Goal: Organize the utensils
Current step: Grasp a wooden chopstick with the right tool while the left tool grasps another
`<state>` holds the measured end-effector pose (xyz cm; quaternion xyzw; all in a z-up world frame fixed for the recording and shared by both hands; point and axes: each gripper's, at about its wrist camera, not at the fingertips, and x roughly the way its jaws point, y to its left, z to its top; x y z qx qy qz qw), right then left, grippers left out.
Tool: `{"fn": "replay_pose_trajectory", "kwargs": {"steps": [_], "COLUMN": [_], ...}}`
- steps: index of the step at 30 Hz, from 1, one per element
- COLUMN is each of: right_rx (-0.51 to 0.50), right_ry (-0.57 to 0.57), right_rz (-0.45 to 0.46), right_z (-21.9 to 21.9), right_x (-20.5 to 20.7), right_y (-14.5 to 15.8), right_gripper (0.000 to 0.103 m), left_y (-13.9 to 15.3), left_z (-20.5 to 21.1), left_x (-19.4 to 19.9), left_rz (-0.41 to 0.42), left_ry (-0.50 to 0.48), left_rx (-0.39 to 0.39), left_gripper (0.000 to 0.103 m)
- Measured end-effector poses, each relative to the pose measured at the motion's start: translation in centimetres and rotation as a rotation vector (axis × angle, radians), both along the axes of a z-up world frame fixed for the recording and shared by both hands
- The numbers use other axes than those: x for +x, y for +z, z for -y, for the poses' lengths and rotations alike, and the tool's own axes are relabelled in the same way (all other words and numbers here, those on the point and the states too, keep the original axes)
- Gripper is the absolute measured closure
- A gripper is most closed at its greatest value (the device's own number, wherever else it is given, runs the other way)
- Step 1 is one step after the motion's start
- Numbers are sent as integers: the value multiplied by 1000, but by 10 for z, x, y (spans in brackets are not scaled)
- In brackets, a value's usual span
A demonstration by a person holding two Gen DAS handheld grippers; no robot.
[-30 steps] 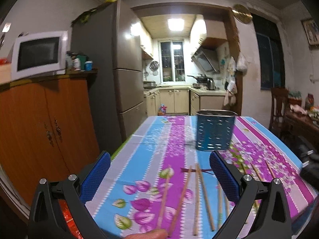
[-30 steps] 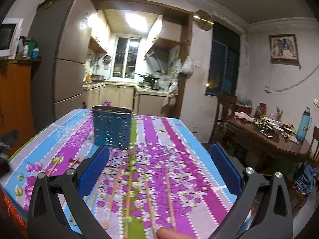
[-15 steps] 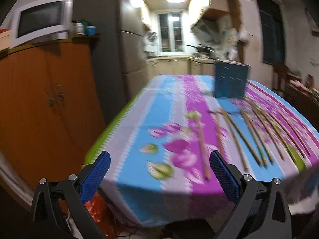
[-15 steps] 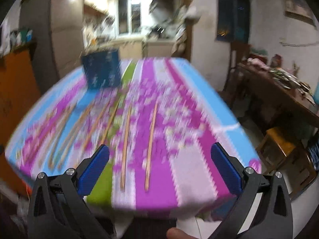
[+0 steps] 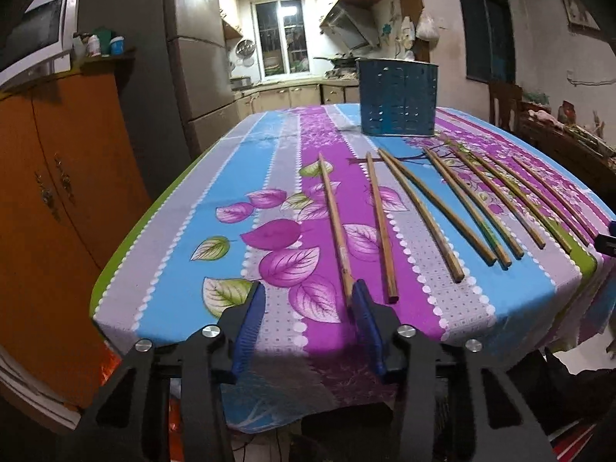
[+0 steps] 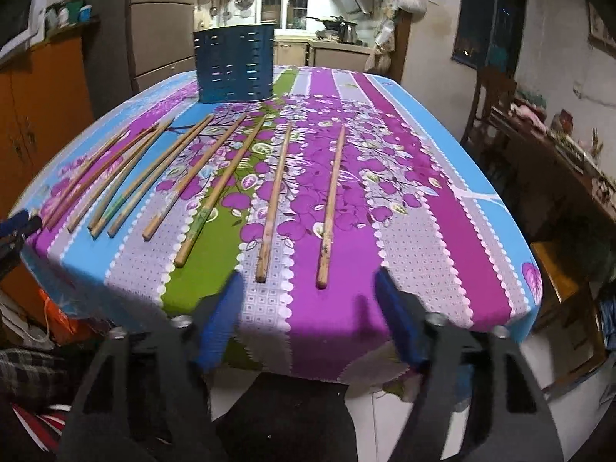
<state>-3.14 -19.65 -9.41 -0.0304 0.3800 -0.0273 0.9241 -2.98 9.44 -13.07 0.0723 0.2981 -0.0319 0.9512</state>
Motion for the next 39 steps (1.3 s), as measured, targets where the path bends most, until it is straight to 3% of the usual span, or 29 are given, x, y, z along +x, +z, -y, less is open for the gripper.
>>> {"fn": "replay_pose_trajectory", "kwargs": {"steps": [2,4,10,14,26,31,39], "right_rx": [30,39,35,66,91,75,93], "right_ry": [4,-13,-13,-3,-12,-9,-1], "right_rz": [1,7,23,31,36,40,70], "right_z": [4,9,17,16,18,16,15], "right_x": [1,3,8,9,7,8,3], "right_y": [-2,-3,-9,-10,-10,-11,-11], "right_gripper": [68,76,83,94,96,97,98], "left_y": [-1,-1,-3,-9,-12,-14,-8], "left_z": [3,4,1,0,4,7,2], "left_x": [0,0,-2,-4,-7,-6,-1], "left_rz": [5,9,18,31,63,62,59], "left_ry": [-21,-40,-62,-89,-120,-173,-129], "left_rx": [6,5,-27,-34,14,-7,-38], "left_gripper": [63,67,67,68,71,95,96]}}
